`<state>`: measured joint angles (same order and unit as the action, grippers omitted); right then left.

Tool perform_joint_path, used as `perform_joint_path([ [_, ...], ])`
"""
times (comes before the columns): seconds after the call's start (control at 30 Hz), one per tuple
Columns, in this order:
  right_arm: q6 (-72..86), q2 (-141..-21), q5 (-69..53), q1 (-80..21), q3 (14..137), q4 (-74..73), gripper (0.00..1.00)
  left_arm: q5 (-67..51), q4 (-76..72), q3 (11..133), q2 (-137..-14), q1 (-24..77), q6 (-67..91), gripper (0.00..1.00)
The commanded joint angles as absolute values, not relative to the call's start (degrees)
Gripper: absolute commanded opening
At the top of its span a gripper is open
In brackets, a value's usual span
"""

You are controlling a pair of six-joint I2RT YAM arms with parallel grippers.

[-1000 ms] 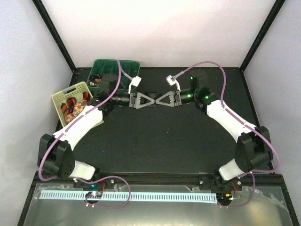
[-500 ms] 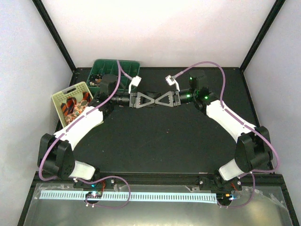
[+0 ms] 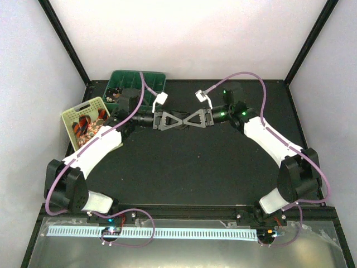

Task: Roll the ties
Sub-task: Pass from the right arm to the left, then place the tie in the storage box.

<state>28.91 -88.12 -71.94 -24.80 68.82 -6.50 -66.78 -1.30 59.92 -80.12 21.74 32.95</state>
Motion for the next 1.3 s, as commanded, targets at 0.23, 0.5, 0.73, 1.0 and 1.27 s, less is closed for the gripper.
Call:
perform_joint_path([
  [0.23, 10.03, -86.93, -66.79, -22.56, 72.86, -25.10, 1.00, -60.88, 30.64, 72.13, -81.57, 11.65, -6.20, 0.02],
  [0.5, 0.36, -87.19, -62.76, -17.32, 72.74, -35.72, 1.00, -38.10, 52.30, 96.17, -96.57, 6.56, -43.29, 0.02],
  [0.73, -2.84, -86.03, -60.44, -13.56, 70.54, -38.76, 1.00, -22.77, 54.37, 113.77, -110.12, 4.27, -65.48, 0.02],
  [1.0, -2.89, -83.99, -59.15, -12.63, 67.28, -37.97, 1.00, -15.15, 51.45, 118.81, -119.93, 4.03, -80.79, 0.02],
  [1.27, -3.02, -82.90, -58.57, -11.96, 65.33, -37.82, 1.00, -11.85, 48.96, 121.28, -126.75, 4.12, -87.69, 0.01],
])
